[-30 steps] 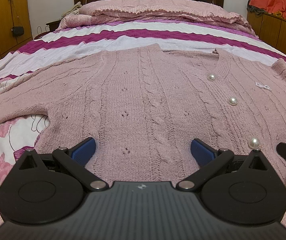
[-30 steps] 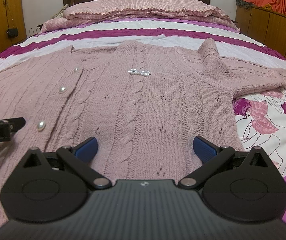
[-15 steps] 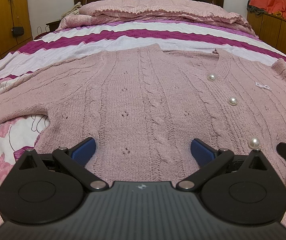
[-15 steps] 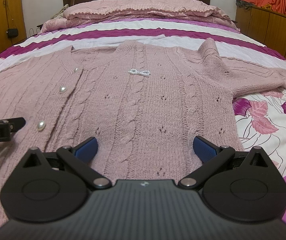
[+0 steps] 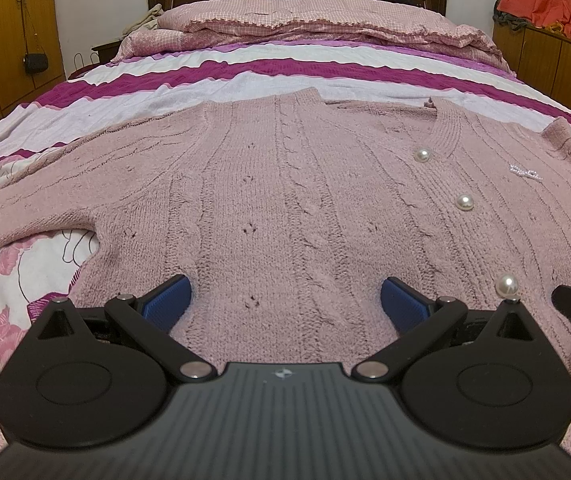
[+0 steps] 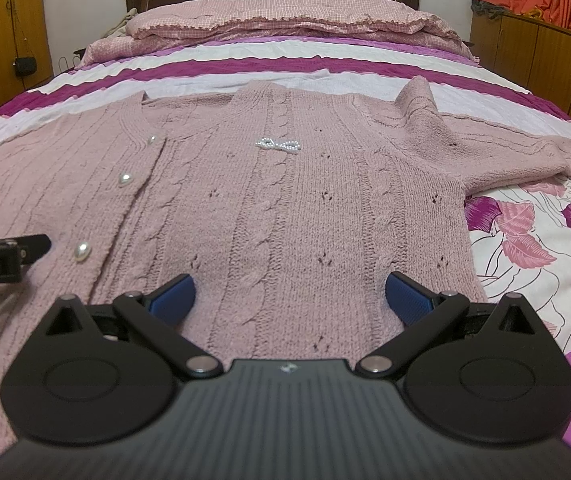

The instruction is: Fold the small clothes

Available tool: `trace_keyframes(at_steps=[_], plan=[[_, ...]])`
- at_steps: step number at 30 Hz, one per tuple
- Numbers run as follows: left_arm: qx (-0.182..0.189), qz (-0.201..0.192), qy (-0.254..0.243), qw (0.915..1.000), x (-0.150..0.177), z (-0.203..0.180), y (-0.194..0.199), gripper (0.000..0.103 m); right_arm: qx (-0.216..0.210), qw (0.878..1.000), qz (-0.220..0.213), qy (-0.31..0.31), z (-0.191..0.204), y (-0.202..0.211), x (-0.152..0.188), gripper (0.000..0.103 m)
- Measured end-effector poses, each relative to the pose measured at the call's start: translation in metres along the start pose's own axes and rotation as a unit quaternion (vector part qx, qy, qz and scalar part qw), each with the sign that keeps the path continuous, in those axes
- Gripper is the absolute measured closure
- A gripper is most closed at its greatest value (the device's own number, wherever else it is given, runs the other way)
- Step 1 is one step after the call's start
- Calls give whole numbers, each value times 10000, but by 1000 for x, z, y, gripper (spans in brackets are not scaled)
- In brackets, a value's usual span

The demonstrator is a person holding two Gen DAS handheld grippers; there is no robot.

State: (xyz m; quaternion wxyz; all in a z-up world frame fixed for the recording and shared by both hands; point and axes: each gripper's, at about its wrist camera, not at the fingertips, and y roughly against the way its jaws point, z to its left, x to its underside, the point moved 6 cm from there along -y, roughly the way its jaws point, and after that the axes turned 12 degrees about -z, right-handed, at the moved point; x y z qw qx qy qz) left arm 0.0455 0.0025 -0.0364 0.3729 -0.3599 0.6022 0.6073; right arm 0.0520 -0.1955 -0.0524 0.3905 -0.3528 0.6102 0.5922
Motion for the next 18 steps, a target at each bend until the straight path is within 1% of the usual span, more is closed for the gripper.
trace_keyframes(at_steps=[12,18], plan=[[-1,-6,-2,10000,0,0,0,0,19,10000,7,-1,-1,-2,-2,0],[-21,0,-44,10000,-3,-4,1,0,81,9999,96,61,3,-1,-4,0]])
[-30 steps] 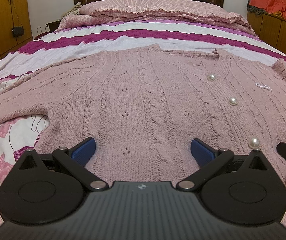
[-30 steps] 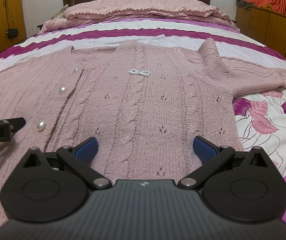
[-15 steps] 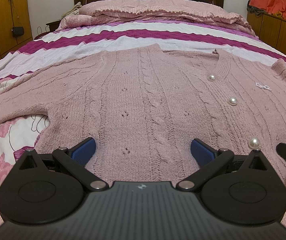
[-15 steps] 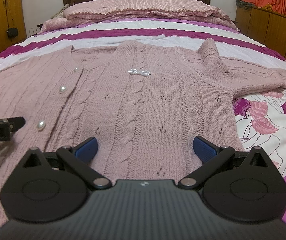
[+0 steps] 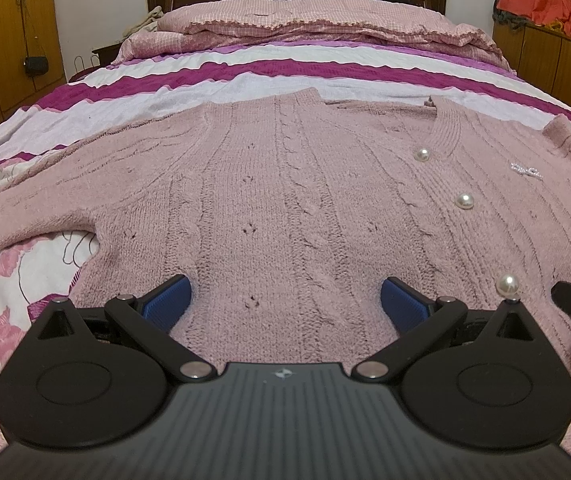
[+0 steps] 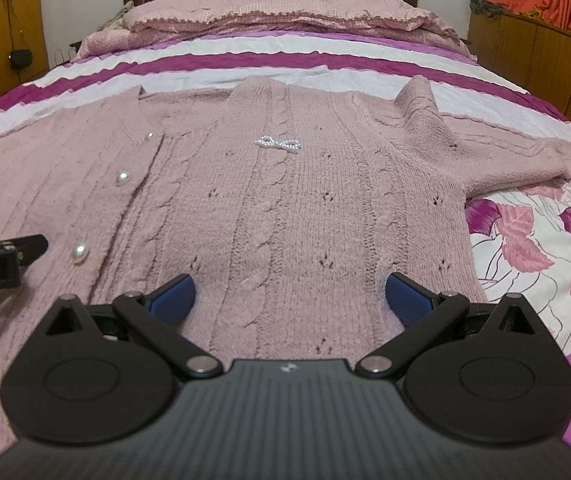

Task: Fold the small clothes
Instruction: 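Grasp the cardigan sleeve cuff with the right gripper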

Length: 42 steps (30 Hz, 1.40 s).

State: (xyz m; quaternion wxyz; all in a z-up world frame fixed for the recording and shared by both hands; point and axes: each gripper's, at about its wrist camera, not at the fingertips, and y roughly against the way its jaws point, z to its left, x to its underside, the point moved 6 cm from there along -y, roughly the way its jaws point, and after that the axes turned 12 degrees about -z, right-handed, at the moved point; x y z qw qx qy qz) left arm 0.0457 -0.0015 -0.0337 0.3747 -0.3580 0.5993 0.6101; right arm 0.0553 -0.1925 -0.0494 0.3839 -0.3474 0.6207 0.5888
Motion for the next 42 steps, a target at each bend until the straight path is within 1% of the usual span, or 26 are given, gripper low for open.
trace_keyframes(at_steps=[3,7,10,13,16,20,23,25,27,29,32,35,37,42], plan=[[21,32,34,10000,-3,0,2,0,-50,9999,48,-105,-3,0,0,0],[95,146,135,9998,-8,4,2,0,-214,9993,240,-195,-7,-2,-4,0],[98,258,228,9994,-14,7,3,0,-491,9966,231,-615,-18,4,-11,0],[63,252,265,9993,-23,8,10,0,-832,9895,185,-1165,-38,12,-20,0],[74,169,274,9995,-35,4,20,0,-887,9861,-7,-1405,-66,21,-33,0],[62,105,299,9995,-53,-2,30,0,-617,9861,-364,-1502,-118,22,-50,0],[45,171,402,9990,-64,-6,31,0,-176,9857,-551,-1583,-162,15,-56,0],[119,227,517,9983,-68,-11,31,0,13,9824,-680,-1738,-193,7,-58,0],[250,293,561,9977,-70,-20,32,0,155,9770,-772,-1981,-221,-2,-57,0],[368,358,549,9972,-71,-31,31,0,388,9709,-834,-2213,-249,-13,-55,0],[514,463,508,9963,-68,-49,30,0,681,9630,-949,-2428,-283,-29,-52,0],[652,566,472,9951,-64,-63,28,0,832,9539,-998,-2707,-312,-47,-50,0],[679,623,460,9947,-61,-68,26,0,874,9480,-1009,-2890,-327,-62,-52,0],[585,651,293,9957,-59,-70,24,0,1053,9316,-1132,-3290,-356,-95,-52,1]])
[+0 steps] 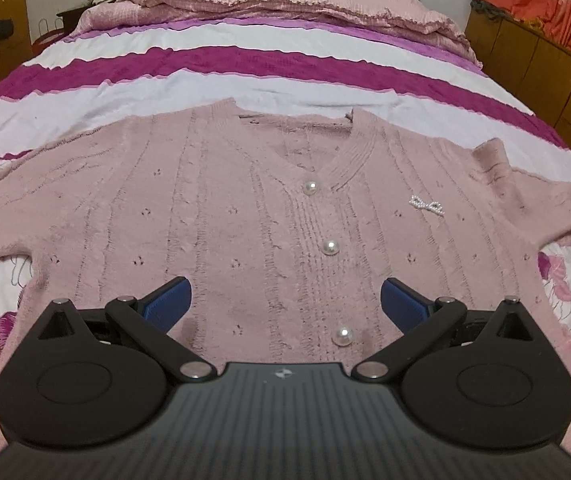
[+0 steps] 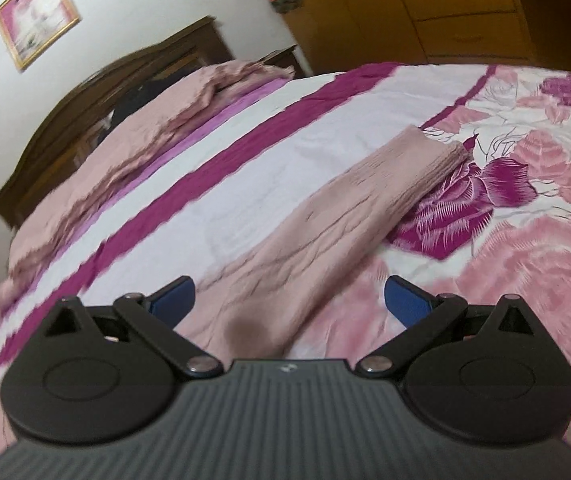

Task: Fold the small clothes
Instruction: 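Grasp the cardigan sleeve cuff with the right gripper, then lift the sleeve with the right gripper and lay it across the cardigan body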

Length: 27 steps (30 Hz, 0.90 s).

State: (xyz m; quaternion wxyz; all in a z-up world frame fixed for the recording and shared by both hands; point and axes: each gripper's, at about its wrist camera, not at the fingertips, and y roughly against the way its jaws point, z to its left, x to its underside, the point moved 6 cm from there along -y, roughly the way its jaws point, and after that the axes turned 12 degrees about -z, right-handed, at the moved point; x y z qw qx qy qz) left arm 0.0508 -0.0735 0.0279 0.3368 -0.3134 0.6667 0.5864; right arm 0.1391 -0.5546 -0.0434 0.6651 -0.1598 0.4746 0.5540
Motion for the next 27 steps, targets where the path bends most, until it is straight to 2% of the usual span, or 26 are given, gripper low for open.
trace_keyframes(at_steps=[5,8,11,12,13,18,22,27], plan=[[-83,10,-114,9999,1,4,1,0,184,9994,-247,-187,-11,-33,-8,4],[-138,58,-110,9998,4,8,-1,0,266,9985,-339,-325,-17,-44,-12,18],[-195,102,-121,9997,7,10,-4,0,231,9980,-237,-545,-25,-49,-16,49],[-211,105,-139,9996,8,10,-5,0,199,9978,-154,-615,-28,-49,-18,74],[-213,105,-163,9996,9,10,-5,0,159,9975,-103,-684,-30,-46,-20,89],[-172,91,-250,9995,11,7,-5,0,-28,9980,-568,-262,-26,-11,-44,90],[-134,44,-256,9996,12,6,-1,0,-32,9961,-863,-159,-27,23,-68,91],[-95,-15,-241,9997,13,6,7,0,52,9966,-824,-68,-33,47,-82,91]])
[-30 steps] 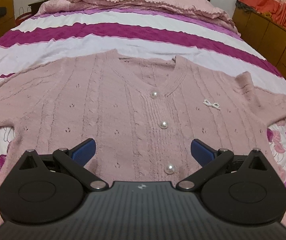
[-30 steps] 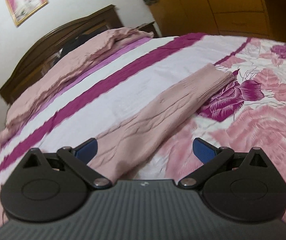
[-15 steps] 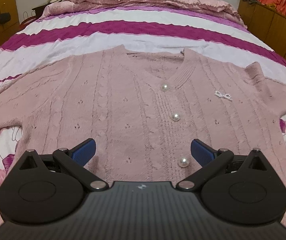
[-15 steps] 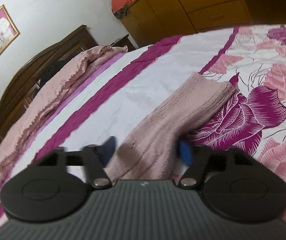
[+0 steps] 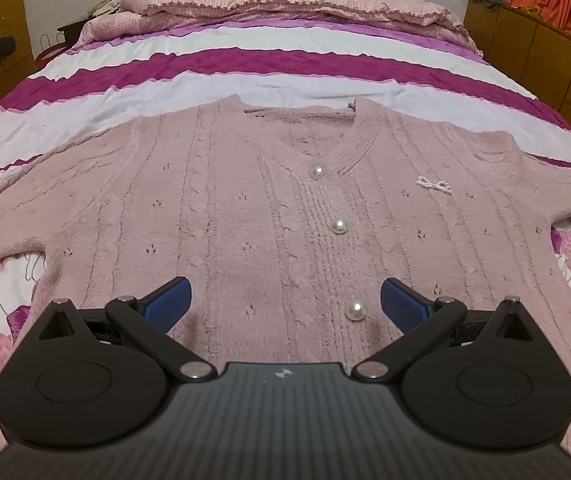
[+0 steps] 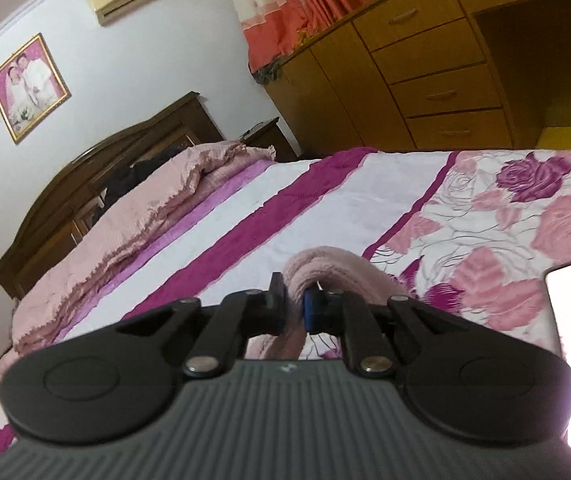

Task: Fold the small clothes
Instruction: 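Lift the sleeve with the right gripper and lay it across the cardigan body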

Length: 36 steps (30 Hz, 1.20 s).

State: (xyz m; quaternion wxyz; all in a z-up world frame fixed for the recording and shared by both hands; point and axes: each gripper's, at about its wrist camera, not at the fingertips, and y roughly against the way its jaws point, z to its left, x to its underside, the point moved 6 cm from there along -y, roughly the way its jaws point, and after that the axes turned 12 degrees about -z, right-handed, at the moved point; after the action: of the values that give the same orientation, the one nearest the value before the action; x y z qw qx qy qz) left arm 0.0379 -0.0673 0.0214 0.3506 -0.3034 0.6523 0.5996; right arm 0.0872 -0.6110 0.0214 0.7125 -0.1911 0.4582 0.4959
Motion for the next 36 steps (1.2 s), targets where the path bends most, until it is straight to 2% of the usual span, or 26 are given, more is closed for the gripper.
trace_keyframes(at_steps=[4,9,15,25,30,36], plan=[[-24,6,8,10000,1,2,7,0,83,9997,144,164,6,9,5,91],[-261,89,-153,9995,2,10,17,0,-184,9995,208,179,37,26,8,91],[-376,176,-6,9991,1,30,29,0,-670,9966,175,446,104,47,5,91],[-573,-69,152,9982,-2,75,61,0,-1589,9840,161,794,230,76,16,91],[-775,-219,238,9965,-4,102,76,0,-1969,9763,164,878,288,93,31,91],[-1071,-397,371,9928,-5,138,95,0,-2415,9651,227,986,354,115,66,91]])
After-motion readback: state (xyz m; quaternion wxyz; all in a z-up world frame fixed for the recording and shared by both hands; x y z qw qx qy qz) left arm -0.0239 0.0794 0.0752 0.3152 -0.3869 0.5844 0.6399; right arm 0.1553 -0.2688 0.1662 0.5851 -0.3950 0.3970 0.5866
